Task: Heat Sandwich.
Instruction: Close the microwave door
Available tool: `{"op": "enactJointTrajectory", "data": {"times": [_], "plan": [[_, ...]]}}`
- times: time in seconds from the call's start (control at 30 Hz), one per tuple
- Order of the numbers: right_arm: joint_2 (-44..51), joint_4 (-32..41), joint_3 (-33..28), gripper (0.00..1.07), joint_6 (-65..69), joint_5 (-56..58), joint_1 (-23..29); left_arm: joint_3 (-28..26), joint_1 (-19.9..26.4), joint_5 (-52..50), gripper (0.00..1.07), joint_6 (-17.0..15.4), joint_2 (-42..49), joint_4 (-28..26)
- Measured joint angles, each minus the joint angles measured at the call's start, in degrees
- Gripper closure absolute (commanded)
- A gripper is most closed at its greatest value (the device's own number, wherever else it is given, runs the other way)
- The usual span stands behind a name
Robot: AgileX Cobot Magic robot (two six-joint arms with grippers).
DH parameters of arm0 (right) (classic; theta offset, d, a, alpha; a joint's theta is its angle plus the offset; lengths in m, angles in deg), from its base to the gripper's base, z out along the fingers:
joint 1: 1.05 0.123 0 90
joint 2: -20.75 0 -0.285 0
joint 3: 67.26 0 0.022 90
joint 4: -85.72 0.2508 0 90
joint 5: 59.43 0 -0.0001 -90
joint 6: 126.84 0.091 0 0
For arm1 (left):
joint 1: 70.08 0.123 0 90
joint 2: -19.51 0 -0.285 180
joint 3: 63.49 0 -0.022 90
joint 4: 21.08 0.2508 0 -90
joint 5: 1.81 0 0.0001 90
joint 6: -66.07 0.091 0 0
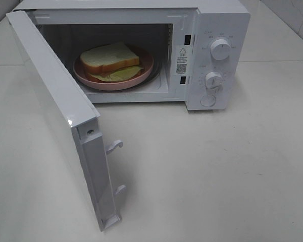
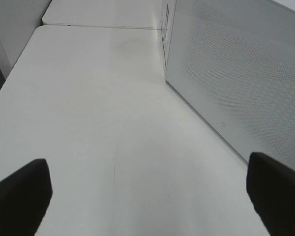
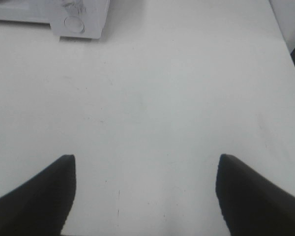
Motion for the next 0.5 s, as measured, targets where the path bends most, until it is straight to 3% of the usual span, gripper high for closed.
{"op": "enactJointTrajectory", "data": {"times": [0.17,0.5], "plan": [[5.5,0.1,0.0,0.31,0.0,0.1,-3.3,0.0,0.0,0.0,0.05,0.0,0.0,0.0],[5.5,0.2,0.0,0.31,-0.1,0.1,-3.5,0.0,0.0,0.0,0.05,0.0,0.0,0.0]]}}
